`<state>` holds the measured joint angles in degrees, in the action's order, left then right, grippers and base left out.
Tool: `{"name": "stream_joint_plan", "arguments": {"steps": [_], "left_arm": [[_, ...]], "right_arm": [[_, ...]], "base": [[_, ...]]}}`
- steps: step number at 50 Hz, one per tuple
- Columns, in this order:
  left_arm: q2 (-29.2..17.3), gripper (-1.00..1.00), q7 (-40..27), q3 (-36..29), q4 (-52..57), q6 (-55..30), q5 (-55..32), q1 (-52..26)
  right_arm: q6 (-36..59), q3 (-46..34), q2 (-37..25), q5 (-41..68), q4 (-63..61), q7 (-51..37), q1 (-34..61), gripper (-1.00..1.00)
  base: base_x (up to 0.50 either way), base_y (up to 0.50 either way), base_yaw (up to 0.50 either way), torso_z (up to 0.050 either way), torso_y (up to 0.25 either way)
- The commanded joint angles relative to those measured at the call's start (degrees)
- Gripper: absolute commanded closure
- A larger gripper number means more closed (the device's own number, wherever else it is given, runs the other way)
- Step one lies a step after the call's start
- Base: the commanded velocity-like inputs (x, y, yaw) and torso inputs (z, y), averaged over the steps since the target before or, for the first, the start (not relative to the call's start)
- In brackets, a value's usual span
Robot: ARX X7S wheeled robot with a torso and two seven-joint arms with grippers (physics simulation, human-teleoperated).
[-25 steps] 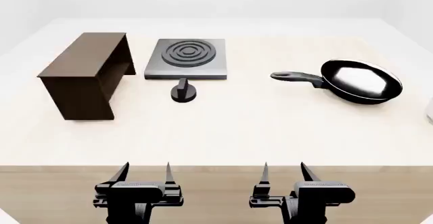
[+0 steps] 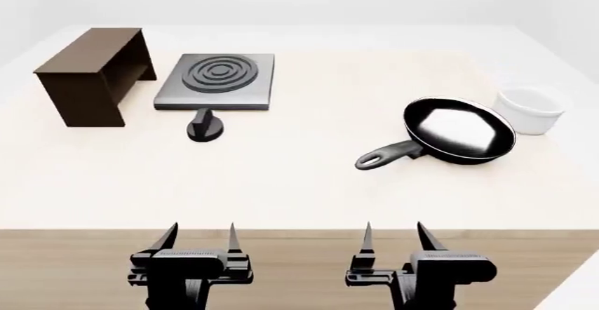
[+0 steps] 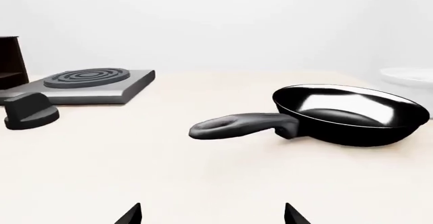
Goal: Put the frying pan on top of the cabinet.
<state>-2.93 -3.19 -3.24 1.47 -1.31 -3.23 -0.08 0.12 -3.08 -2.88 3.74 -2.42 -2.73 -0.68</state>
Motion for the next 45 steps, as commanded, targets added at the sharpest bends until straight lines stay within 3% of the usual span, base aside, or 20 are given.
{"name": "stream_joint_plan", "arguments": {"steps": [1, 19, 21, 26, 29, 45], "left_arm": [[-1.1, -1.00, -1.2, -1.3, 0.1, -0.4, -1.2, -0.2], [-2.4, -1.00, -2.6, -2.8, 1.6, -1.1, -2.3, 0.1], [-2.8, -1.00, -3.5, -3.2, 4.8, -4.9, -1.7, -0.1], [-4.4, -1.00, -5.4, -2.0, 28.7, -30.7, -5.1, -5.9], [-5.0, -1.00, -6.3, -1.6, 34.5, -35.6, -5.3, -9.0], [-6.3, -1.00, -6.1, -2.3, 37.2, -35.0, -6.3, -8.6]], "right_arm": [[0.0, -1.1, -1.2, 1.2, -0.5, -1.4, -0.1, -1.00], [1.3, -2.2, -2.4, 2.8, -2.6, -2.9, -0.3, -1.00], [4.8, -1.6, -2.7, 3.4, -5.3, -4.1, 0.1, -1.00], [23.7, -1.8, -6.1, 3.6, -29.0, -6.0, 3.0, -1.00], [28.3, -1.5, -6.8, 3.8, -37.1, -6.9, 4.3, -1.00], [28.3, -1.8, -8.3, 3.5, -40.4, -7.7, 4.1, -1.00]], "base": [[0.00, -0.50, 0.00, 0.000, 0.000], [0.00, -0.50, 0.00, 0.000, 0.000], [0.00, -0.16, 0.00, 0.000, 0.000], [0.00, 0.00, 0.00, 0.000, 0.000], [0.00, 0.00, 0.00, 0.000, 0.000], [0.49, 0.00, 0.00, 0.000, 0.000]]}}
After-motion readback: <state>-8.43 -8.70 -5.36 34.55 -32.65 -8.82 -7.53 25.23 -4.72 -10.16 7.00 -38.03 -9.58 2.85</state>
